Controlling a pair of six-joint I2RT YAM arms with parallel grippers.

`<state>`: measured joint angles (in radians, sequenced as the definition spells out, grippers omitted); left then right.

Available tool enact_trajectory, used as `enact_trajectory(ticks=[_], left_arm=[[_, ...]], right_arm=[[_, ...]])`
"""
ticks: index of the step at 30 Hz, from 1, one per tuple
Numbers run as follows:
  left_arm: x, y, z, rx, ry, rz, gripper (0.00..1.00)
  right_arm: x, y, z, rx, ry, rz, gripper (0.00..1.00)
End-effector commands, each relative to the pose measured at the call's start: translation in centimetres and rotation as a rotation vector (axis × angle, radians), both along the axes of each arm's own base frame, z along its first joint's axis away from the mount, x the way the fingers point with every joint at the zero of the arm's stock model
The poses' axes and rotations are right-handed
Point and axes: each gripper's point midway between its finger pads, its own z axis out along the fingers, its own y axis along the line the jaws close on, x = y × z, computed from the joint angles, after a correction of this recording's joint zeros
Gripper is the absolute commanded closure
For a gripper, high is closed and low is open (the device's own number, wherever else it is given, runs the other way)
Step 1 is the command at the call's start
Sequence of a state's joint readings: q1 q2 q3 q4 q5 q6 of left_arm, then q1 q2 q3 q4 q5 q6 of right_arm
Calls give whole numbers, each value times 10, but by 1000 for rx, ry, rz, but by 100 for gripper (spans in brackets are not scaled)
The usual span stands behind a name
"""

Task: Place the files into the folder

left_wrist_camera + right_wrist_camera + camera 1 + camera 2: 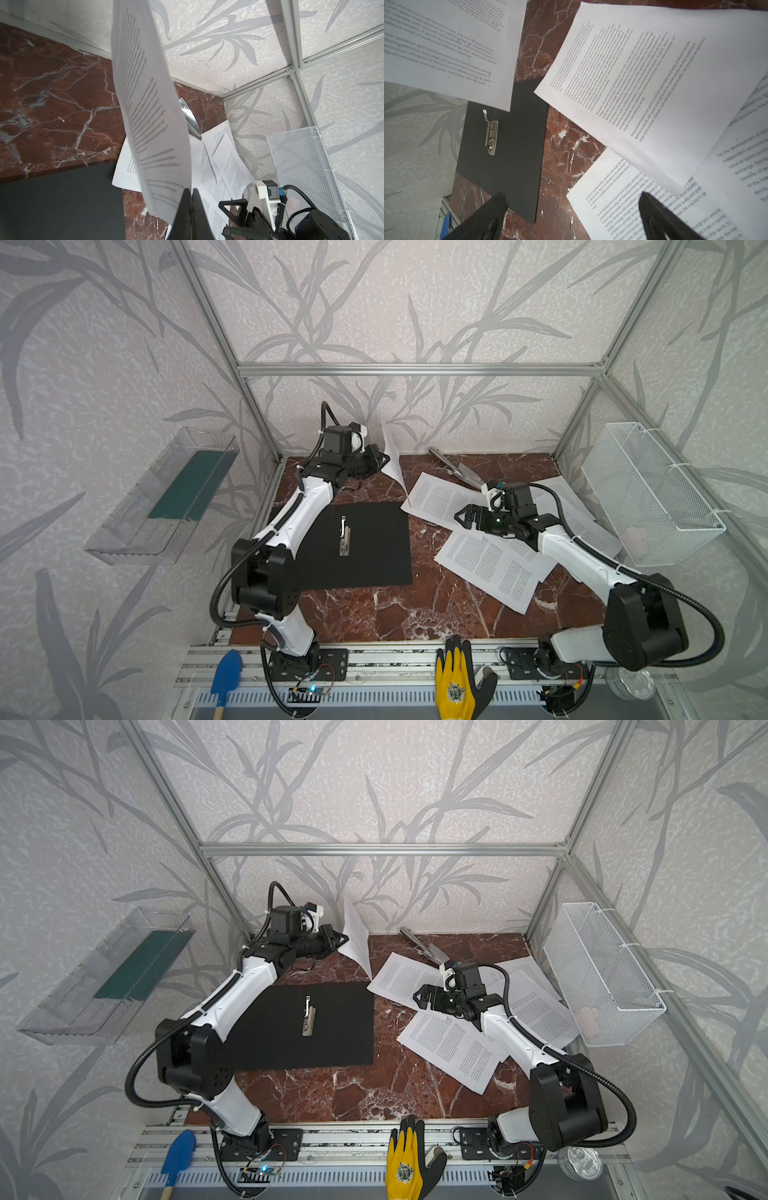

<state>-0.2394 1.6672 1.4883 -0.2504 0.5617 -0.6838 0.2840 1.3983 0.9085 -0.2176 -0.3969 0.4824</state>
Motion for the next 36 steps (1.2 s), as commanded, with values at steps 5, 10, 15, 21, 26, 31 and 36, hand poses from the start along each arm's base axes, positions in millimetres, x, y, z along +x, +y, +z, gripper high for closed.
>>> enact_trajectory(ticks=[5,10,15,21,26,31,36], left_arm=[[-36,-51,5,11,-14,-83,100],[-64,-115,27,-30,-47,-261,100],[-102,-148,44,-40,-99,-362,100],[-125,-121,29,33,-98,-257,100],[-143,-80,-19,49,13,-84,100],[-161,-26,-86,180,113,86,100],[-171,13,-165,307,258,168,100]], right_arm=[[-9,-9,5,-48,-25,-14,1],[-12,-25,-6,-89,-33,-74,1],[-13,-44,-10,-95,-19,-148,1],[-14,-51,-11,-103,-28,-179,1],[-15,-43,-8,-78,-37,-133,1],[-16,-30,-8,-51,-31,-69,1],[-22,7,-18,-98,-12,54,1]])
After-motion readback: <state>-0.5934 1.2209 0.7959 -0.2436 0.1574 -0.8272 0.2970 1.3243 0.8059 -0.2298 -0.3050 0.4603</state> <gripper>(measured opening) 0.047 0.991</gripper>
